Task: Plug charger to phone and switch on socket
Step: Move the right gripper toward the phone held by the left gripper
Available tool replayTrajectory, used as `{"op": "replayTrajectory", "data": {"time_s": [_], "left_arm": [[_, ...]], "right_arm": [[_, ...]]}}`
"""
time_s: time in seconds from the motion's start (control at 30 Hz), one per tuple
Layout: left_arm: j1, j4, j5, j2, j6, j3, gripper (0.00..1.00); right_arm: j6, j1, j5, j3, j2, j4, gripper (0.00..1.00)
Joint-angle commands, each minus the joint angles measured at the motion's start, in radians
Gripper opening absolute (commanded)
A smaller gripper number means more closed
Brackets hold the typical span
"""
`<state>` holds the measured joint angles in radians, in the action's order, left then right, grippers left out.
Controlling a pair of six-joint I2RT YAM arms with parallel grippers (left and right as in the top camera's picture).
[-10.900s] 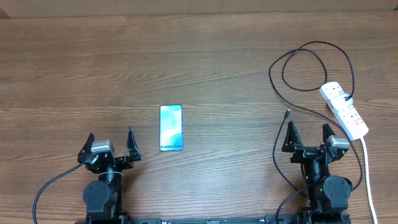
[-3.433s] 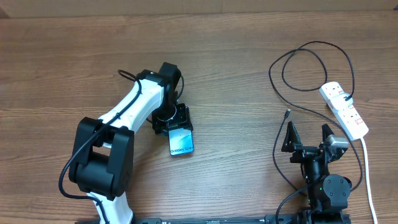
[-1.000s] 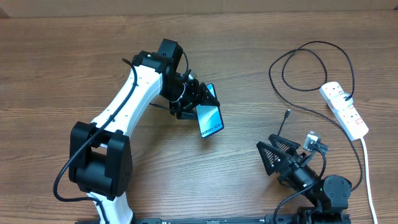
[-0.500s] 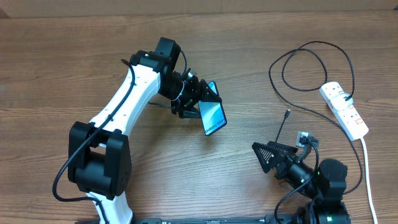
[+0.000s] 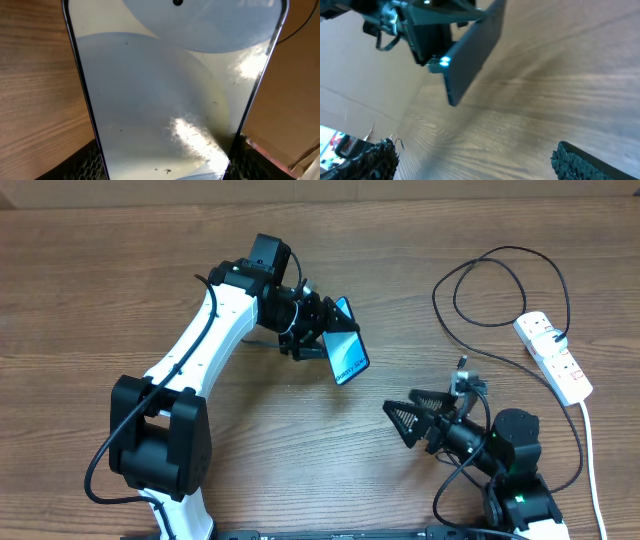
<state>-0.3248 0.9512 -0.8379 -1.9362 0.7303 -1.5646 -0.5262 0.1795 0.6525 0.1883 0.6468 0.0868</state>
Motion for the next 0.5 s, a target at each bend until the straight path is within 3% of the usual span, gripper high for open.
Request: {"op": "replayTrajectory", "data": {"time_s": [0.0, 0.47], "left_arm": [[0.006, -0.032, -0.041, -0.006, 0.058, -0.028, 0.47], [0.005, -0.117, 0.049, -0.006, 0.175, -0.028, 0.47]], "right_arm": [[-0.008, 0.036, -0.079, 0.028, 0.048, 0.048, 1.0], [-0.046, 0.153, -0.212, 0.028, 0.34, 0.341, 1.0]]}}
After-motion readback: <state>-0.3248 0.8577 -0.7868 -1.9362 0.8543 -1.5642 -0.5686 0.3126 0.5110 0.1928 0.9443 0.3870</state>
